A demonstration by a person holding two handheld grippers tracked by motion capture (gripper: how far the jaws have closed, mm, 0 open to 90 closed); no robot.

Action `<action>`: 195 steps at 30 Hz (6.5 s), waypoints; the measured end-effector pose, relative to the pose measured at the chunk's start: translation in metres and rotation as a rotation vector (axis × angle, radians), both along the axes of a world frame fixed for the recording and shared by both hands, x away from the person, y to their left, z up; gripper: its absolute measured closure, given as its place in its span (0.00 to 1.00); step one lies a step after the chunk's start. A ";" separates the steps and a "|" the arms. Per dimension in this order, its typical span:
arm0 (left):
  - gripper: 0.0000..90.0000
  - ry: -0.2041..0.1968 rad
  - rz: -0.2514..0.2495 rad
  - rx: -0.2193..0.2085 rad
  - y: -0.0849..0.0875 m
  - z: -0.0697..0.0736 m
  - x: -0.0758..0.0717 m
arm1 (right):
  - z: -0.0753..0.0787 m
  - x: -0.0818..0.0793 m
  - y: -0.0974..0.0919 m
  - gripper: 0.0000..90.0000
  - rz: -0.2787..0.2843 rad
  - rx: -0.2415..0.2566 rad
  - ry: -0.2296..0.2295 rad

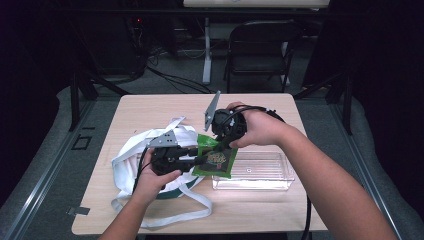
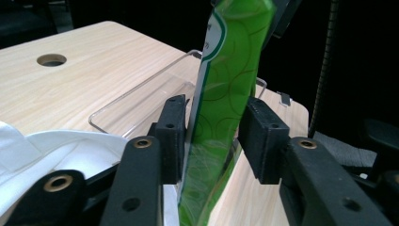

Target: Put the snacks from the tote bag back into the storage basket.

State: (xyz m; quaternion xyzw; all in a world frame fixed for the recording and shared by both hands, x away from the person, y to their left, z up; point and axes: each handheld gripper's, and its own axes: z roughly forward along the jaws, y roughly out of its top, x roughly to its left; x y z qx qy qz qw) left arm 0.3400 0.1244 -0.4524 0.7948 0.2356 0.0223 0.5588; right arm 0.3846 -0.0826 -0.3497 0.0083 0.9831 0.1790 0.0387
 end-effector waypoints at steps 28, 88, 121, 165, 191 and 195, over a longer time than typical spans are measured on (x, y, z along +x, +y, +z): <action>0.55 0.053 0.113 0.012 0.024 -0.002 0.012 | 0.008 0.012 -0.034 0.83 -0.083 -0.046 -0.098; 0.53 0.092 0.259 0.041 0.057 -0.012 0.027 | -0.080 0.056 -0.030 0.83 -0.070 -0.183 -0.288; 0.53 0.108 0.277 0.043 0.060 -0.018 0.030 | -0.094 0.065 -0.025 0.79 -0.056 -0.164 -0.303; 0.53 0.128 0.308 0.049 0.066 -0.022 0.031 | -0.083 0.066 -0.036 0.50 -0.145 -0.108 -0.320; 0.53 0.127 0.335 0.036 0.070 -0.023 0.032 | -0.061 0.054 -0.042 0.47 -0.163 0.003 -0.323; 0.53 0.128 0.336 0.036 0.070 -0.023 0.032 | -0.055 0.049 -0.042 0.49 -0.176 0.034 -0.329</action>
